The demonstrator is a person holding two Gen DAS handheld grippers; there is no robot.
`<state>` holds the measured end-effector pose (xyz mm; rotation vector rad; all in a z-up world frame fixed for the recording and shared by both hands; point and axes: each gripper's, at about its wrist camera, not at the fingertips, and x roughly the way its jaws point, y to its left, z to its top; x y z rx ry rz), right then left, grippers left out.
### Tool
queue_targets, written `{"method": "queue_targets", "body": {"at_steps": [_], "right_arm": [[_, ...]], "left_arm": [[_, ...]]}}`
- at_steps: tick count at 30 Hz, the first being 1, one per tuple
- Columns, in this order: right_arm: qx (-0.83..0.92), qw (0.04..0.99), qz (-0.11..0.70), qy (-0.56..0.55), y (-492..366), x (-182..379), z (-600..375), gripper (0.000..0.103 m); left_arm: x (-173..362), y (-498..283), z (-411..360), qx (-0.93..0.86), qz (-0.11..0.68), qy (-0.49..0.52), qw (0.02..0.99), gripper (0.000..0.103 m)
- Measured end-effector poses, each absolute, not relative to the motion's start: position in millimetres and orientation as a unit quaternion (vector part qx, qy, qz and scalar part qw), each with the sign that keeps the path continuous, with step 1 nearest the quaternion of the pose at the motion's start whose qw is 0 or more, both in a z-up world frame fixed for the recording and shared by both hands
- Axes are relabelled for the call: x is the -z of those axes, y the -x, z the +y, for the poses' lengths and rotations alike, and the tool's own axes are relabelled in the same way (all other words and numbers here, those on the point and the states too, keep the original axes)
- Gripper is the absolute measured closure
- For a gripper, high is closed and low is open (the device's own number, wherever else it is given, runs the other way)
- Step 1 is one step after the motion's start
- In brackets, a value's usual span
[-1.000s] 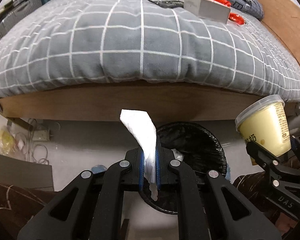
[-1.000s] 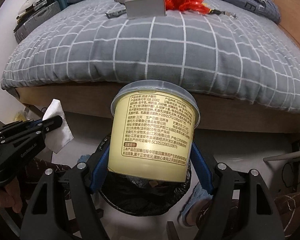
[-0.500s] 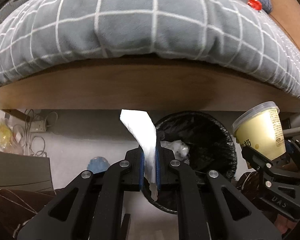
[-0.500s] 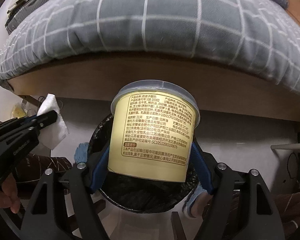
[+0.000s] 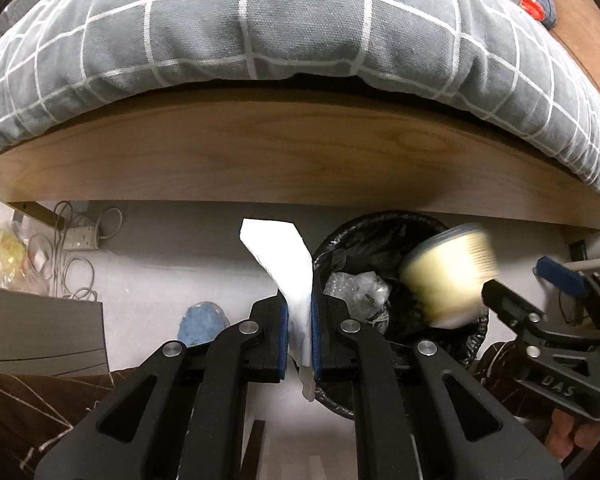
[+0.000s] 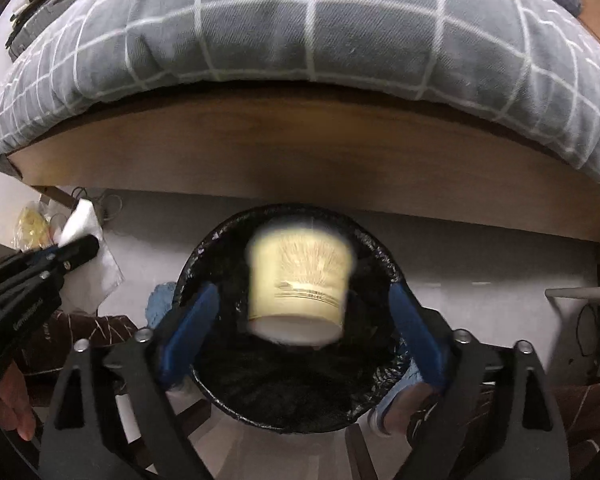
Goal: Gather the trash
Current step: 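Open the right tool to drop the paper cup into the bin, then open the left tool to drop the white tissue into the bin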
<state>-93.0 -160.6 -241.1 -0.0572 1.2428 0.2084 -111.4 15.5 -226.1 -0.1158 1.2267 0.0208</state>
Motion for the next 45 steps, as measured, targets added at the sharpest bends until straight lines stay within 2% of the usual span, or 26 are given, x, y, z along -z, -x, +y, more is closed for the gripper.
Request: {"method": "queue_targets", "body": {"at_steps": [6, 29, 32, 36, 45], "right_arm": [[-0.065, 0.824, 0.562, 0.035, 92.3, 229.0, -181.1, 0.008], [0.005, 0.834, 0.551, 0.002, 99.2, 223.4, -278.3, 0.008], [0.006, 0.836, 0.549, -0.003, 99.5, 223.0, -282.4, 0.008], [0.004, 0.836, 0.549, -0.013, 99.2, 221.8, -286.3, 0.008], [-0.001, 0.840, 0.543, -0.014, 97.6, 213.0, -284.7, 0.008]], "left_arm": [[225.1, 107.9, 1.6, 0.005, 0.572, 0.045, 0.819, 0.094], [237.0, 97.8, -92.6, 0.075, 0.587, 0.019, 0.806, 0.093], [238.8, 98.6, -97.7, 0.076, 0.586, 0.015, 0.807, 0.085], [241.4, 99.3, -102.2, 0.075, 0.584, 0.014, 0.808, 0.065], [241.2, 98.5, -99.5, 0.068, 0.579, 0.006, 0.813, 0.042]]}}
